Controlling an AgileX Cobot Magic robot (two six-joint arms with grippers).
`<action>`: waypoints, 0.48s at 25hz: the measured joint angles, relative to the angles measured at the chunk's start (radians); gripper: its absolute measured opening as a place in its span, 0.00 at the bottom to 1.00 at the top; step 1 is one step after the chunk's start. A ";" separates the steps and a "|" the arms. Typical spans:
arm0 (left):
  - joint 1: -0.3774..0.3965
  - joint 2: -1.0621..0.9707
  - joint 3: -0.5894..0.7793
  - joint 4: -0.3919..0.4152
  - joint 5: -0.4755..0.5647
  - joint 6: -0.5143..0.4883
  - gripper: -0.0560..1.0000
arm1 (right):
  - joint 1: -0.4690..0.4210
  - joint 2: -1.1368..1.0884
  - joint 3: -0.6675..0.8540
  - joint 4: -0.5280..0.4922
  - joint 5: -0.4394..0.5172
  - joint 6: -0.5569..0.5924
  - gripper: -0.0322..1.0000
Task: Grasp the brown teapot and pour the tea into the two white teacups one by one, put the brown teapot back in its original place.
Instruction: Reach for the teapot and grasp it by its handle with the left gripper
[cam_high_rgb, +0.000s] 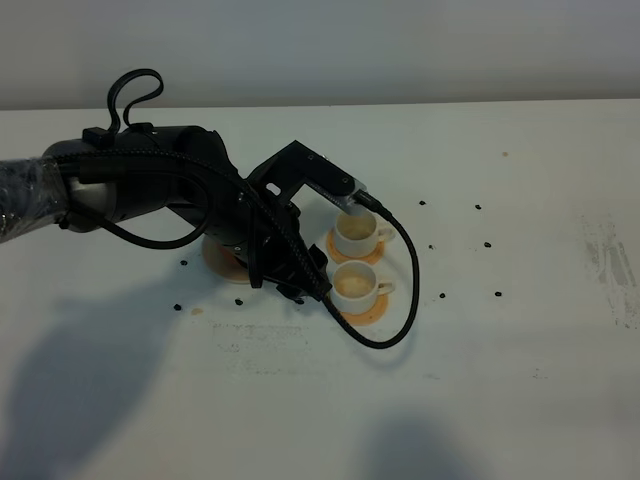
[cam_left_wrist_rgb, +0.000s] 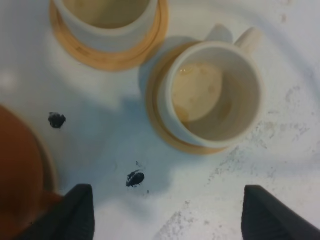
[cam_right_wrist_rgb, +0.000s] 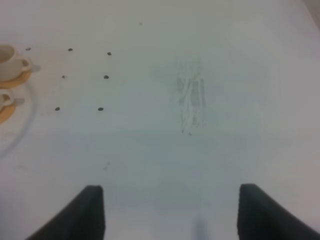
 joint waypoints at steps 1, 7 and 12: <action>0.000 0.004 0.000 0.000 0.003 -0.005 0.62 | 0.000 0.000 0.000 0.000 0.000 0.000 0.56; 0.006 0.013 0.000 0.006 0.028 -0.038 0.62 | 0.000 0.000 0.000 0.000 0.000 0.000 0.56; 0.027 0.013 0.000 0.045 0.055 -0.096 0.62 | 0.000 0.000 0.000 0.000 0.000 0.000 0.56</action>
